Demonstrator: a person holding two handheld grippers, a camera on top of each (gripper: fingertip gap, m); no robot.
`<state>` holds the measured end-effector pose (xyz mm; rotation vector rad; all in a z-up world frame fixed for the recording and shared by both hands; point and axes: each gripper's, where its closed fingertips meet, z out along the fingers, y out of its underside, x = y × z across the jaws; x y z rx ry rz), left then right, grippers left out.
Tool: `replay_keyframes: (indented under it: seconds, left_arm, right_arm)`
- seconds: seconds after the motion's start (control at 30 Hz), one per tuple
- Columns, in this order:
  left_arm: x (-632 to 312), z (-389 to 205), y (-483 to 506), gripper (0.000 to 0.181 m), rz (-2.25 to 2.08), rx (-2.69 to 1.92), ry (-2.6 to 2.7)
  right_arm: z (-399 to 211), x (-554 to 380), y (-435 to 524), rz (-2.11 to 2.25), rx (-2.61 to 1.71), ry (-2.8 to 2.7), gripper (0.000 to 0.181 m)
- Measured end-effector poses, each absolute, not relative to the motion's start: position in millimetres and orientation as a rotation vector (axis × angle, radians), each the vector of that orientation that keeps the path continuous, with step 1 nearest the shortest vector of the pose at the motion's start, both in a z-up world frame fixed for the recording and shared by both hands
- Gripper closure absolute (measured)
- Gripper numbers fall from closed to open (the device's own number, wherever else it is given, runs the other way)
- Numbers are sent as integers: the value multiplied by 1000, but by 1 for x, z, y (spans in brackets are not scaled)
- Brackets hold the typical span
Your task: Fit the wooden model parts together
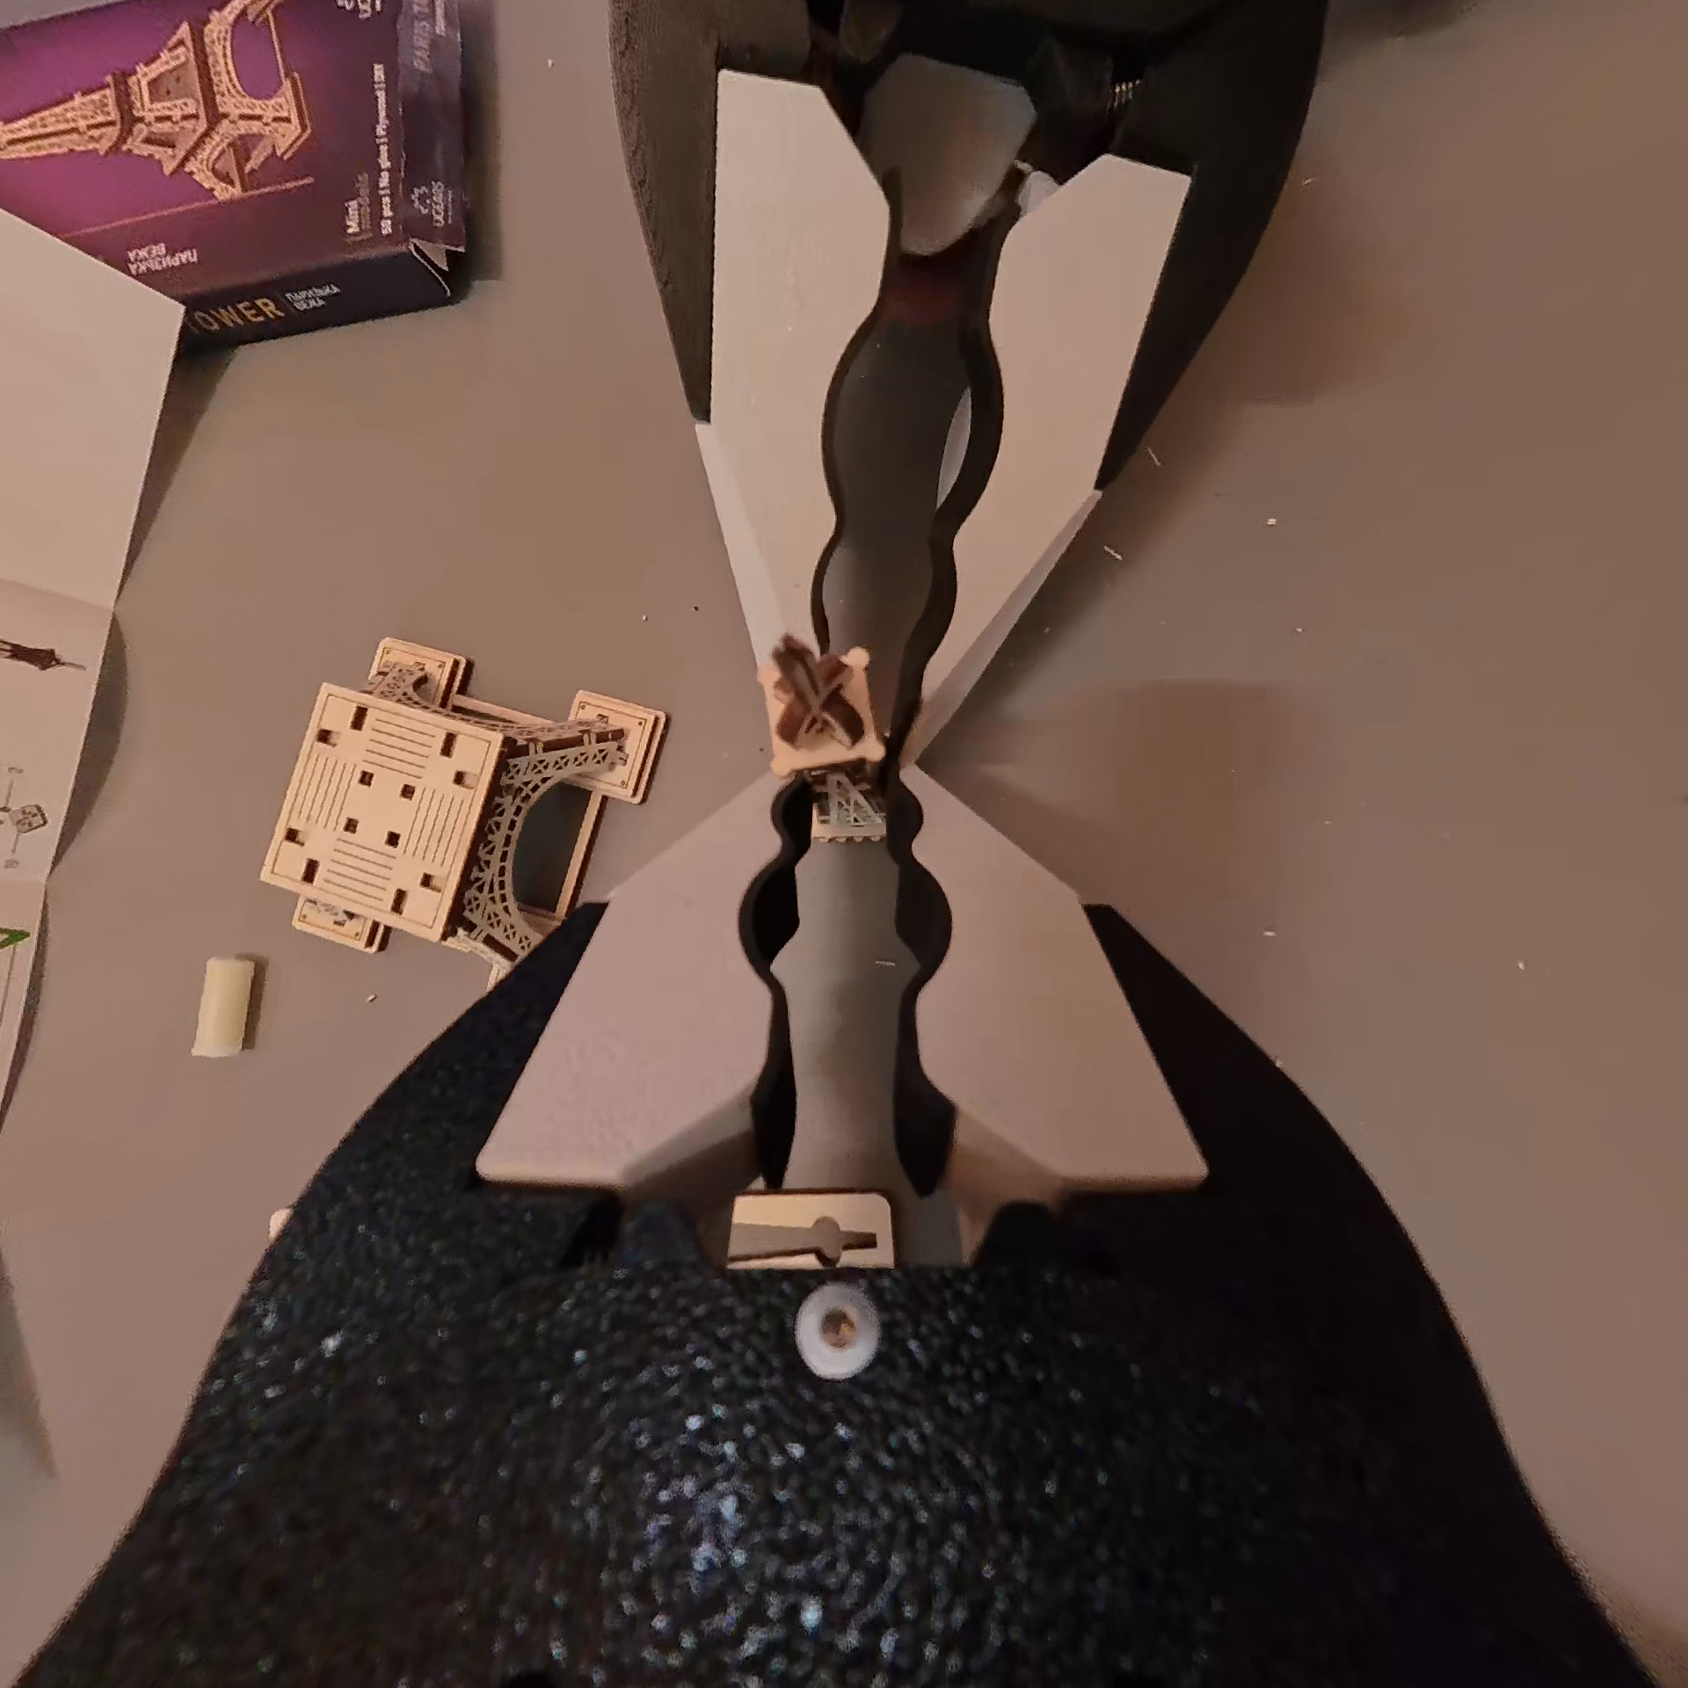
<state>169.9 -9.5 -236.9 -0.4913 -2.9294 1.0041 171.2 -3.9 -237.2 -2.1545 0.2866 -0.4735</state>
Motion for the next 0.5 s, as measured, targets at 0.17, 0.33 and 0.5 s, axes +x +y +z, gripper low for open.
replay_keyframes:
  seconds: [0.17, 0.33, 0.5]
  left_arm:
    - [171, -238, -12, 168, 864, -408, -2977]
    - [172, -238, -15, 168, 723, -328, -3027]
    - [172, -239, -14, 168, 555, -330, -3077]
  right_arm:
    - [-238, 172, -7, -420, -2136, 292, 166]
    - [-239, 173, -11, -387, -2129, 310, 166]
    - [-240, 173, -11, -347, -2127, 326, 166]
